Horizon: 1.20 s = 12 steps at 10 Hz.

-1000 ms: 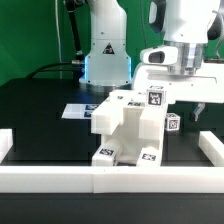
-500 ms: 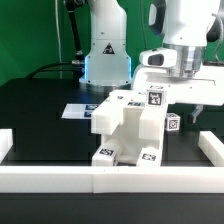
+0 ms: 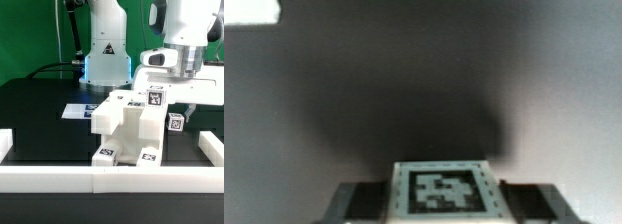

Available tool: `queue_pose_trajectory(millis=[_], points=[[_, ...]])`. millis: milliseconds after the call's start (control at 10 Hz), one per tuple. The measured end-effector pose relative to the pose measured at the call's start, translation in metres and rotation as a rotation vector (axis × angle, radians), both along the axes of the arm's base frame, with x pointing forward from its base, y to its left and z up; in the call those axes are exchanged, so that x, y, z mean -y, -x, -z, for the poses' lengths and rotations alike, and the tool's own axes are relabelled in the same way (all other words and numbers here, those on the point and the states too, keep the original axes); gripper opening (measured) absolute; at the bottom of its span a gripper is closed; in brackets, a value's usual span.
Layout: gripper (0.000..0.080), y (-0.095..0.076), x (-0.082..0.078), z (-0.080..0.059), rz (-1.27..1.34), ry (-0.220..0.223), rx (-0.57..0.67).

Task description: Assemble chair

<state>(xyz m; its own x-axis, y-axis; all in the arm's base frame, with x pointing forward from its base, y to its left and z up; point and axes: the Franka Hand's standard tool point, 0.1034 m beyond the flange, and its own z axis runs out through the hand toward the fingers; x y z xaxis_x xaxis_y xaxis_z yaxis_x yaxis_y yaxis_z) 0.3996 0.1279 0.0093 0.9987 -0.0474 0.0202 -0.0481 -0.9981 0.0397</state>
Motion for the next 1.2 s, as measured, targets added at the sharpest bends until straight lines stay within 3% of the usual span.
queue_pose_trajectory(millis=[400, 800, 1000, 1200], points=[[0.0287, 0.0, 0.0, -0.001, 0.005, -0.002, -0.002], [0.0287, 0.007, -0.007, -0.042, 0.038, -0.058, -0.018], [0.0288, 0.001, -0.002, -0.077, 0.074, -0.106, -0.031], [0.0288, -0.004, 0.008, -0.098, 0.085, -0.125, -0.056]])
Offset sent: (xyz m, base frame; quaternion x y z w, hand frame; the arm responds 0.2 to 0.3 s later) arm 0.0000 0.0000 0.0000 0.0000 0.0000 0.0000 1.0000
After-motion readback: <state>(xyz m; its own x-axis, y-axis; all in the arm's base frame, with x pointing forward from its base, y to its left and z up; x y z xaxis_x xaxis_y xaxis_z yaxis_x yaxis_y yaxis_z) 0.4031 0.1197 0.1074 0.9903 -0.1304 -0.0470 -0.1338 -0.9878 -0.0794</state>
